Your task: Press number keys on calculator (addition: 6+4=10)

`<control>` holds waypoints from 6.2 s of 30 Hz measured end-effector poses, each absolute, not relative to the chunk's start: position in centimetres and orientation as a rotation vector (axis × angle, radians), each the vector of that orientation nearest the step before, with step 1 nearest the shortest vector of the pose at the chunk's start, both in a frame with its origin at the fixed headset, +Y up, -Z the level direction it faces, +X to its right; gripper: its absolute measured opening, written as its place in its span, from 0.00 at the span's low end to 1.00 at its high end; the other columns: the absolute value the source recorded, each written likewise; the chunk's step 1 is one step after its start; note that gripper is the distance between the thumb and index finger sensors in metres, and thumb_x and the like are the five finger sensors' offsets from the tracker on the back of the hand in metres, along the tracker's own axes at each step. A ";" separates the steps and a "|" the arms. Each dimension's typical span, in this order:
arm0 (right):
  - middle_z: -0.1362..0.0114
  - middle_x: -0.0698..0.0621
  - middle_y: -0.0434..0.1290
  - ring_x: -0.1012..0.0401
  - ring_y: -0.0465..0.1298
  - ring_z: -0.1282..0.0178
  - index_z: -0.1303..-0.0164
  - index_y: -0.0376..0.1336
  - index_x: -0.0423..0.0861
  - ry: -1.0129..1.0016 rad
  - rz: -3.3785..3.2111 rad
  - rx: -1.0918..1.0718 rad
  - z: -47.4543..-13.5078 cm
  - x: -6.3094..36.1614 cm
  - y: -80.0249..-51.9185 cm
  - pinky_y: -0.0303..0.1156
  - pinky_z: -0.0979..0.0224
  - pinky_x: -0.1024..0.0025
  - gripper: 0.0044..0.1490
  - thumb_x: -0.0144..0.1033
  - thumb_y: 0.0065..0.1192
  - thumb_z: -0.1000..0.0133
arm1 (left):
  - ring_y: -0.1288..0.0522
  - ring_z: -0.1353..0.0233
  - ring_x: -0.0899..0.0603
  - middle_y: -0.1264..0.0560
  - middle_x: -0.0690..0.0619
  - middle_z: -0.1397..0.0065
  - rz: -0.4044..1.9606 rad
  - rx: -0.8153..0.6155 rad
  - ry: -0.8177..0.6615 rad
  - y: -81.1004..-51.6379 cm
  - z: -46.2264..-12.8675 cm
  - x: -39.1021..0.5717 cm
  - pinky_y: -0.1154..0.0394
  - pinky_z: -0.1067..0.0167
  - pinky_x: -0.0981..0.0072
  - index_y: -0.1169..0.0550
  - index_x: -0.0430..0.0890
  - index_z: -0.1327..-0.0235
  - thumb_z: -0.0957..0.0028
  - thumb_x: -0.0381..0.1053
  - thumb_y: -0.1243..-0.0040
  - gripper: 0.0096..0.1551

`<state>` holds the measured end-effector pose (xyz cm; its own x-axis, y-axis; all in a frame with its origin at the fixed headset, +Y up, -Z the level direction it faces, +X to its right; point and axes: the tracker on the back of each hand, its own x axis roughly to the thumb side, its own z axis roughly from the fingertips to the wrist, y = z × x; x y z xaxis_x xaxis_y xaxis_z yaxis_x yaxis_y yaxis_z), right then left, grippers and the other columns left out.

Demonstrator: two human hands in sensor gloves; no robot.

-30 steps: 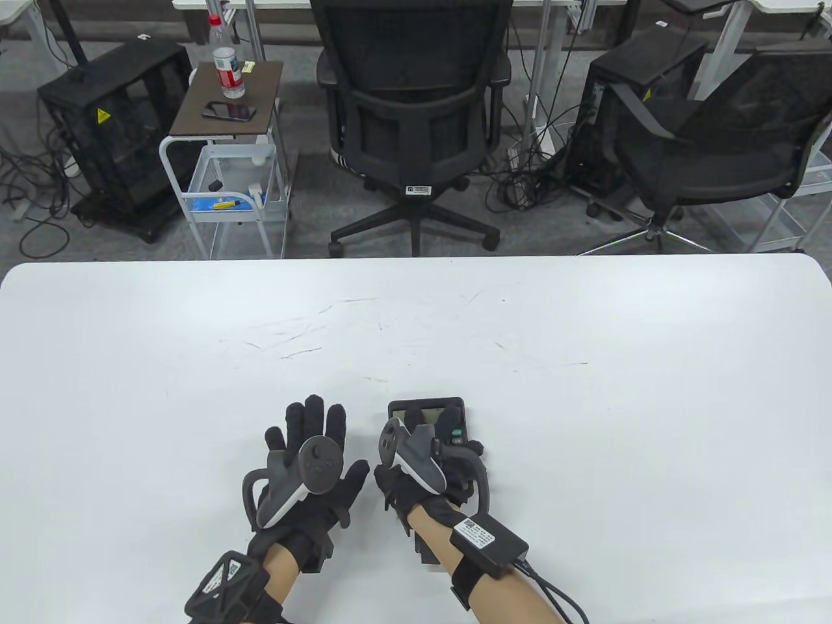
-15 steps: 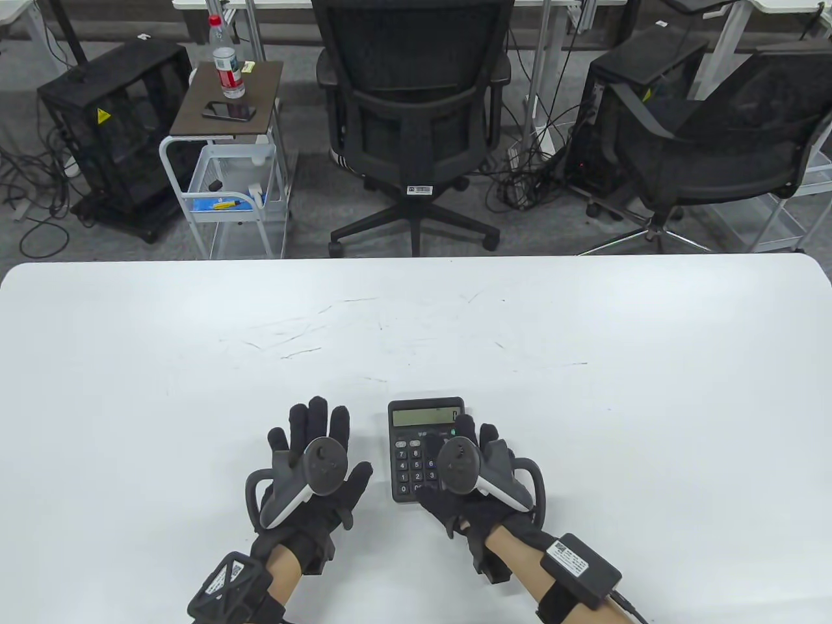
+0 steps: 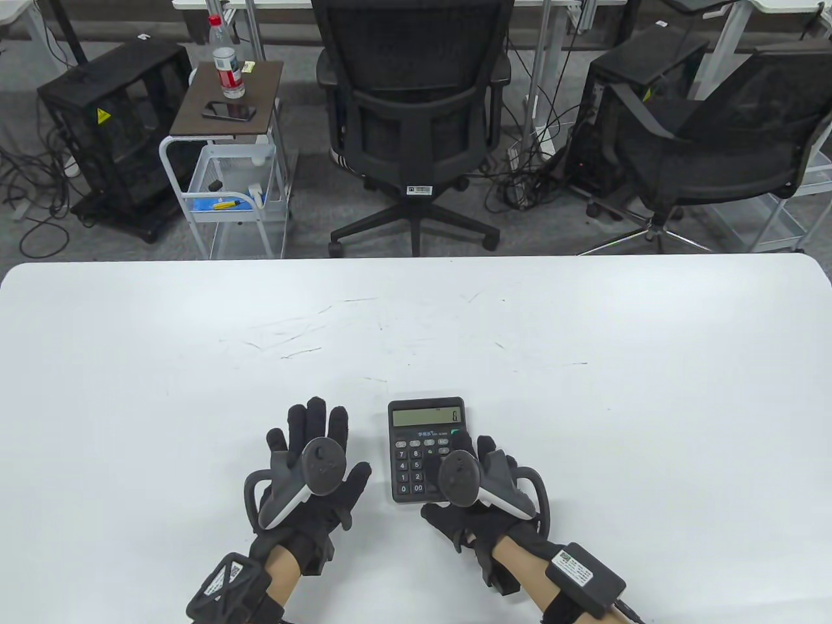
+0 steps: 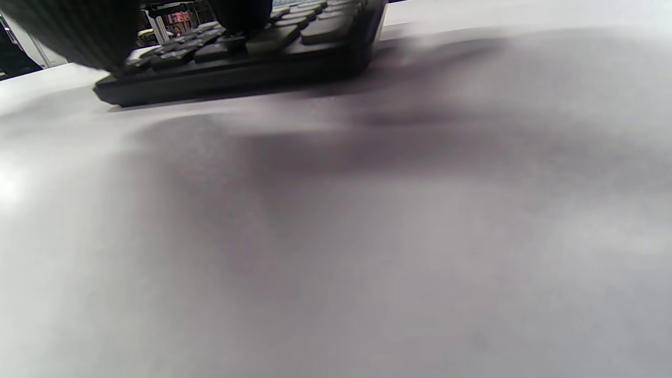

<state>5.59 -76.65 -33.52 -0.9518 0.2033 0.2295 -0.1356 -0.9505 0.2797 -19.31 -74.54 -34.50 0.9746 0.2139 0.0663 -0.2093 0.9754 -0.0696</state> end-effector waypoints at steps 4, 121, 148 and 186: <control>0.12 0.42 0.36 0.33 0.40 0.17 0.21 0.45 0.67 0.425 2.932 0.391 -33.5 5.6 -76.6 0.47 0.24 0.26 0.50 0.68 0.59 0.52 | 0.67 0.15 0.40 0.65 0.56 0.14 0.216 -0.063 -0.071 -74.5 -34.5 -19.4 0.67 0.24 0.35 0.55 0.58 0.21 0.53 0.73 0.48 0.53; 0.12 0.43 0.35 0.36 0.38 0.17 0.20 0.47 0.65 0.504 2.796 0.406 -32.2 11.0 -75.5 0.41 0.24 0.30 0.50 0.67 0.59 0.52 | 0.66 0.14 0.41 0.63 0.57 0.13 0.187 -0.101 -0.068 -74.4 -34.2 -18.7 0.66 0.24 0.35 0.58 0.58 0.22 0.53 0.73 0.48 0.53; 0.11 0.44 0.41 0.36 0.41 0.16 0.23 0.53 0.65 0.470 2.775 0.438 -32.7 11.0 -76.0 0.44 0.22 0.32 0.46 0.66 0.60 0.52 | 0.66 0.14 0.41 0.63 0.57 0.13 0.170 -0.117 -0.060 -74.5 -34.2 -18.8 0.66 0.24 0.35 0.57 0.57 0.22 0.52 0.73 0.48 0.53; 0.12 0.45 0.35 0.43 0.37 0.15 0.19 0.36 0.52 0.048 2.930 0.141 -35.8 15.4 -75.6 0.40 0.20 0.43 0.61 0.72 0.53 0.53 | 0.66 0.14 0.42 0.63 0.58 0.13 0.141 -0.113 -0.068 -74.6 -34.3 -18.2 0.66 0.23 0.37 0.58 0.57 0.22 0.52 0.73 0.49 0.54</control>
